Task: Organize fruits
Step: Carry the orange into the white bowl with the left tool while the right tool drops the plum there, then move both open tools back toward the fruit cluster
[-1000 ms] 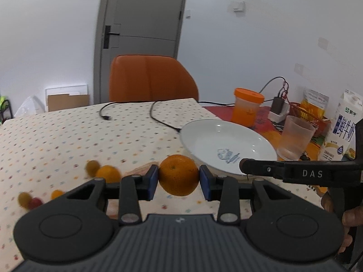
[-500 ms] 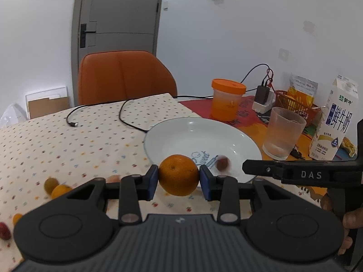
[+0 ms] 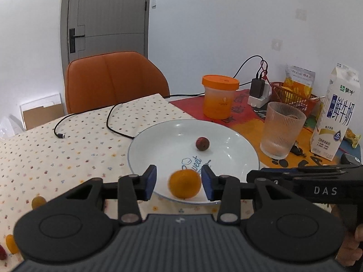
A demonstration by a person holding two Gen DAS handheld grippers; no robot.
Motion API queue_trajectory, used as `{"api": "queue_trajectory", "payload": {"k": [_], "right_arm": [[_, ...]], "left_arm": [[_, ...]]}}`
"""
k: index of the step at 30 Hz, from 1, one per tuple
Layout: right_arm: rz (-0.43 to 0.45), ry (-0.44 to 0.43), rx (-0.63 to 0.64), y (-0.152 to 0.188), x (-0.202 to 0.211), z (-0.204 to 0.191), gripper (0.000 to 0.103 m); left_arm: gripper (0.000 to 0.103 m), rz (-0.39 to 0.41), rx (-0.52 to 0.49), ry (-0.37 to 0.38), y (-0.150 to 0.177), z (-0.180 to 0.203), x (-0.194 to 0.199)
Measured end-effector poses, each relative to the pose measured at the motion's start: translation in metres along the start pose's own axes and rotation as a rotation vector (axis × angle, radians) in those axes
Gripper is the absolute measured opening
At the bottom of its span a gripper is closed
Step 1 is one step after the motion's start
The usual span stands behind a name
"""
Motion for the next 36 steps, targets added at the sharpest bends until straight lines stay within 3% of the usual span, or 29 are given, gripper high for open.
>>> {"api": "queue_trajectory", "payload": {"k": [5,7,11,13,19,27,36], "right_arm": [[0.004,0.0,0.0,0.002,0.001,-0.003,0.039],[0.005,0.001,-0.004,0.004,0.0,-0.005,0.047],[0.005,-0.001,-0.002,0.007,-0.002,-0.011,0.06],[0.008,0.002,0.004,0.008,-0.002,-0.014,0.073],[0.016,0.008,0.021,0.008,-0.001,-0.024,0.089],[0.012,0.023,0.047,0.013,0.002,-0.039,0.103],[-0.01,0.016,0.077,0.021,0.003,-0.063,0.103]], "left_arm": [[0.065,0.005,0.006,-0.058,0.005,-0.011,0.011],[0.074,0.003,0.007,-0.079,0.008,-0.017,0.015],[0.076,-0.012,0.033,-0.099,0.016,-0.03,0.025],[0.077,-0.015,0.06,-0.114,0.02,-0.038,0.031],[0.082,-0.005,0.096,-0.161,0.029,-0.053,0.048],[0.084,0.019,0.135,-0.19,0.042,-0.068,0.074],[0.084,0.024,0.176,-0.249,0.065,-0.088,0.101]]}}
Point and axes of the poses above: each gripper's, at about its wrist camera, not at the fingertips, and x roughly against the way its jaws point, z to its right, y to its underside, the point moved 6 cm from there along -x, roughly the way its jaws point, and after that the axes turned 7 degrees about -z, right-handed, at the moved point
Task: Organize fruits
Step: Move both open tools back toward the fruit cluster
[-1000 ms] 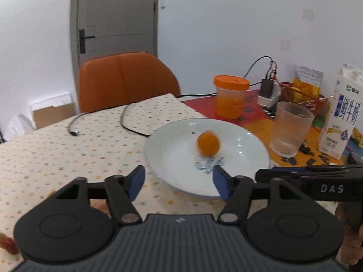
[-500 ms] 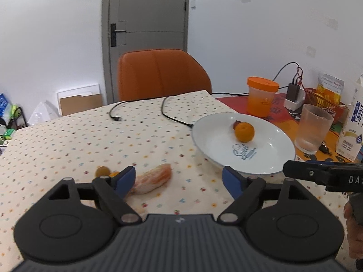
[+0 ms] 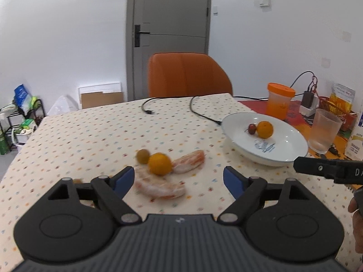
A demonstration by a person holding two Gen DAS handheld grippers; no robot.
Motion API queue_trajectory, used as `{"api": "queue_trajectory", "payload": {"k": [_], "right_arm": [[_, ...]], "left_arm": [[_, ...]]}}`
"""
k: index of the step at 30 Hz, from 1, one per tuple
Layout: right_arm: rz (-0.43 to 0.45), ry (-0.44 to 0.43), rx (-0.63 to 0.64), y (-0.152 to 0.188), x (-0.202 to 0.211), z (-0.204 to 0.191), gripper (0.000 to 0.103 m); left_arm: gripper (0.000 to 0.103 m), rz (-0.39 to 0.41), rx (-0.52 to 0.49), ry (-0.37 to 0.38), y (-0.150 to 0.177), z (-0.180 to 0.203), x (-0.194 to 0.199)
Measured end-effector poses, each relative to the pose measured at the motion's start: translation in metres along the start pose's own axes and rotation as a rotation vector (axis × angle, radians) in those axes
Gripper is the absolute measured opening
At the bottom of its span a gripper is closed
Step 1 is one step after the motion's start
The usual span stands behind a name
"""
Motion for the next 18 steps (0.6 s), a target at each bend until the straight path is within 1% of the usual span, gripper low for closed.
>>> {"api": "queue_trajectory", "payload": {"k": [7,10,12,18], "right_arm": [[-0.021,-0.026,0.03,0.007,0.0,-0.025,0.103],[-0.031,-0.019,0.034,0.009,-0.001,-0.034,0.103],[-0.038,-0.028,0.041,0.011,-0.001,-0.041,0.103],[-0.043,-0.049,0.094,0.016,0.0,-0.061,0.103]], "left_arm": [[0.084,0.002,0.052,-0.005,0.016,-0.024,0.018],[0.084,0.0,0.065,-0.015,0.022,-0.032,0.024],[0.084,0.001,0.07,-0.022,0.026,-0.037,0.027],[0.084,0.0,0.11,-0.014,0.035,-0.051,0.033]]}}
Point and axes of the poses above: each gripper's, at about its wrist camera, not at the fingertips, and x roughly against the way its jaws point, z to its right, y to its underside, the point moved 6 cm from there along -x, roughly the way its jaws point, and after that the axes turned 7 degrees about -z, right-handed, at the moved point
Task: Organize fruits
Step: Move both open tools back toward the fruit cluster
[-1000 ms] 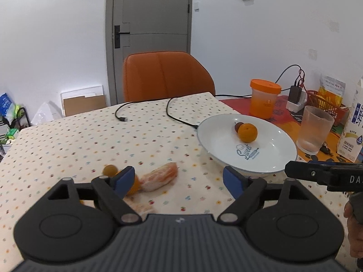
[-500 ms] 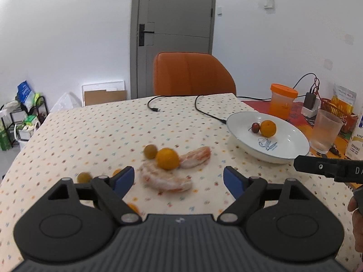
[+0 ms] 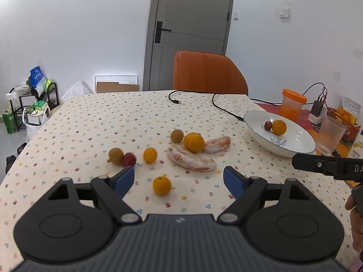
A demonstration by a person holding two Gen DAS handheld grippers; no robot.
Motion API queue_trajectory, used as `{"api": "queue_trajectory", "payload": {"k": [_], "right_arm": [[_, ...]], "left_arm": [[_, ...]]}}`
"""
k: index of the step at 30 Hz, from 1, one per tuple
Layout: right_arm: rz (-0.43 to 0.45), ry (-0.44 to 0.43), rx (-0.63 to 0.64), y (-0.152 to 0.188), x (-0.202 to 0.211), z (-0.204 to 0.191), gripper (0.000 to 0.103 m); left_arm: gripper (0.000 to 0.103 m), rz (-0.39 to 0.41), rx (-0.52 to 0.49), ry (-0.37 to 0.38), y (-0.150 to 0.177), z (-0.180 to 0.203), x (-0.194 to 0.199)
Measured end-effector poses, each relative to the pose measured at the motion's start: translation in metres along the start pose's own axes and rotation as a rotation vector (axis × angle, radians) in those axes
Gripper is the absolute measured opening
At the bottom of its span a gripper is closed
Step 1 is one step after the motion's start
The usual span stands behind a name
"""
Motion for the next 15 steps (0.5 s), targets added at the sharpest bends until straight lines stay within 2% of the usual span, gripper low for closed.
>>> {"api": "queue_trajectory", "payload": {"k": [9,15], "right_arm": [[-0.027,-0.024,0.06,0.004,-0.008,-0.025,0.103],[-0.057,-0.048,0.088,0.005,-0.016,-0.033,0.103]], "left_arm": [[0.084,0.005,0.052,-0.004,0.006,-0.016,0.001],[0.076,0.002,0.045,0.004,0.008,-0.014,-0.005]]}}
Point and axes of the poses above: each gripper's, at about its wrist camera, not at the fingertips, and x roughly against the way its jaws point, z to its right, y to its underside, the point moved 6 cm from there along -x, roughly the way its jaws point, and after that the axes turned 7 degrees about -z, right-handed, at the moved point
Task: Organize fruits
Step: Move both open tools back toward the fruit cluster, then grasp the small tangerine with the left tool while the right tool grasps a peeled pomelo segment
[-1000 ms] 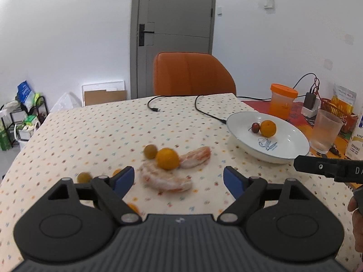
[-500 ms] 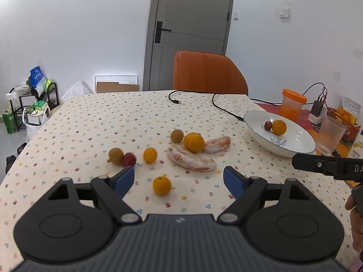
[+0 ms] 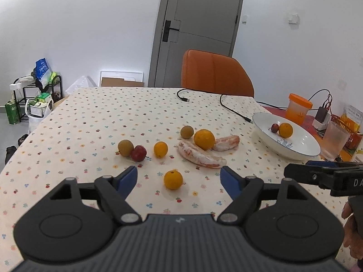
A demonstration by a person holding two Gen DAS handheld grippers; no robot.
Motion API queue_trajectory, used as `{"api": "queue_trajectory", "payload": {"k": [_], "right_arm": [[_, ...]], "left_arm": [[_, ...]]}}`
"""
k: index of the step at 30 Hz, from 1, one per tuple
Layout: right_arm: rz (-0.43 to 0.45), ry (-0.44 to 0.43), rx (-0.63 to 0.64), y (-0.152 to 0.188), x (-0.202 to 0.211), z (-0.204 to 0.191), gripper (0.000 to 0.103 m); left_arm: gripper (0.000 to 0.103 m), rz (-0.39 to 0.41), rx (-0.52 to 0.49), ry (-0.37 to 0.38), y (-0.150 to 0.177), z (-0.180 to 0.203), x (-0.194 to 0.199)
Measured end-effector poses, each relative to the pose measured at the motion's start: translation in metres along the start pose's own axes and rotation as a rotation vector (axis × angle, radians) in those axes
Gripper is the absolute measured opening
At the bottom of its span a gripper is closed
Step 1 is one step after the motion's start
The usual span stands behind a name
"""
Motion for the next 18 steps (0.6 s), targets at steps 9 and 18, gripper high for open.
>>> {"api": "queue_trajectory", "payload": {"k": [9,18], "right_arm": [[-0.015,-0.02,0.026,0.001,-0.012,-0.002,0.103],[-0.019,-0.03,0.081,-0.004,-0.022,-0.007,0.101]], "left_arm": [[0.055,-0.03,0.014,0.006,0.002,0.0,-0.021],[0.042,-0.077,0.049,0.004,0.004,-0.006,-0.043]]}}
Point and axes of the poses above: each gripper's, at about its wrist camera, not at the fingertips, and x roughly against the way its jaws point, z to its right, y to its underside, the point moved 6 cm from there along -x, roughly the way its jaws point, and after that the axes turned 7 degrees about -z, right-handed, at the moved point
